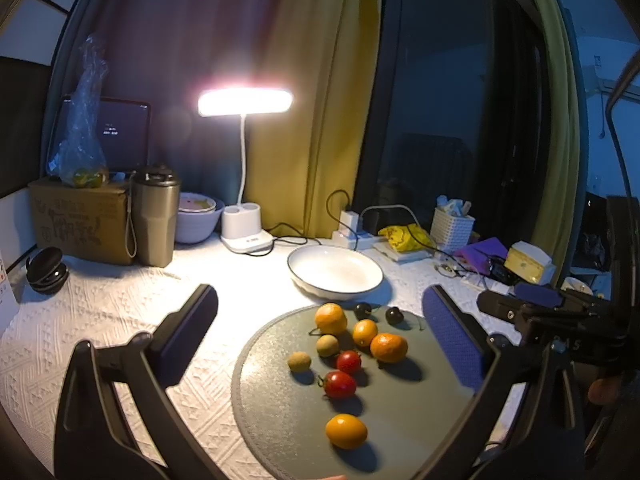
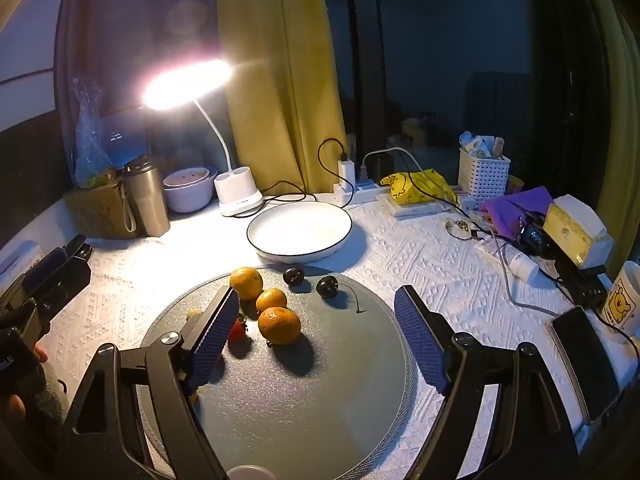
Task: Organize fruits
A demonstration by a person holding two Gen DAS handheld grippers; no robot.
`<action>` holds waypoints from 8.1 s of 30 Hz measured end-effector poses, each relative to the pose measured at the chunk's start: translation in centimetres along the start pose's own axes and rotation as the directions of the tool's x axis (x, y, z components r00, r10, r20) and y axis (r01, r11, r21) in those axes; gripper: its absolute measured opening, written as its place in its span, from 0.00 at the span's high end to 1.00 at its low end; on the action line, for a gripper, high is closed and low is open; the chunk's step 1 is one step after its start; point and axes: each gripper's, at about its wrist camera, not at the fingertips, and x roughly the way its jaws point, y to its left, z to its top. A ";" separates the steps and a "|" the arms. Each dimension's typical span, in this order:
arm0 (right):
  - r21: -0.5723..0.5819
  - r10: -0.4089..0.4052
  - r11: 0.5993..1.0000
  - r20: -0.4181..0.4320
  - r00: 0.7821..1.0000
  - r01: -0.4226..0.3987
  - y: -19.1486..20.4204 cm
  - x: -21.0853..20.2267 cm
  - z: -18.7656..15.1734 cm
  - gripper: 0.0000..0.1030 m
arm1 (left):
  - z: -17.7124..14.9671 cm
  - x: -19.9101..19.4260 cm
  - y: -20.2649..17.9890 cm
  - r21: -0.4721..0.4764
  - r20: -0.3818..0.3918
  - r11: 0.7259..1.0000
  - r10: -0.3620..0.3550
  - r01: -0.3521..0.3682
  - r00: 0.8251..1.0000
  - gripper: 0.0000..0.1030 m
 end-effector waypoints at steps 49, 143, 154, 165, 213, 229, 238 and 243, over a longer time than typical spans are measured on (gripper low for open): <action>0.031 -0.012 0.999 -0.089 0.996 0.015 -1.3 1.6 -2.8 0.20 | -5.0 2.7 -1.2 0.040 -0.234 0.999 -0.005 0.014 0.972 0.00; -0.104 0.197 0.970 -0.208 0.958 -0.222 0.7 20.0 5.4 0.67 | 2.5 23.2 2.5 0.101 -0.403 0.988 -0.067 0.118 0.913 0.63; -0.094 0.164 0.977 -0.245 0.956 -0.191 -1.5 26.6 6.4 0.67 | 2.3 30.6 2.6 0.042 -0.485 0.986 -0.119 0.159 0.866 0.63; -0.062 0.160 0.981 -0.278 0.947 -0.184 -2.6 29.9 6.0 0.67 | 1.4 34.3 2.1 0.086 -0.511 0.985 -0.085 0.149 0.855 0.62; -0.020 0.167 0.984 -0.222 0.961 -0.176 -1.5 15.5 4.0 0.52 | 1.2 17.4 2.5 0.001 -0.323 0.997 -0.078 0.083 0.943 0.24; 0.039 0.252 0.967 -0.323 0.912 -0.253 0.1 13.4 -1.1 0.51 | -5.1 14.9 3.3 0.003 -0.475 1.000 -0.013 0.017 0.880 0.24; 0.051 0.255 0.966 -0.363 0.896 -0.254 0.4 14.3 -2.5 0.47 | -6.5 15.2 3.4 0.045 -0.524 0.999 0.011 0.015 0.852 0.38; 0.059 0.258 0.965 -0.372 0.891 -0.255 0.5 14.6 -2.9 0.47 | -6.6 15.7 2.9 0.083 -0.531 0.996 0.017 0.032 0.847 0.52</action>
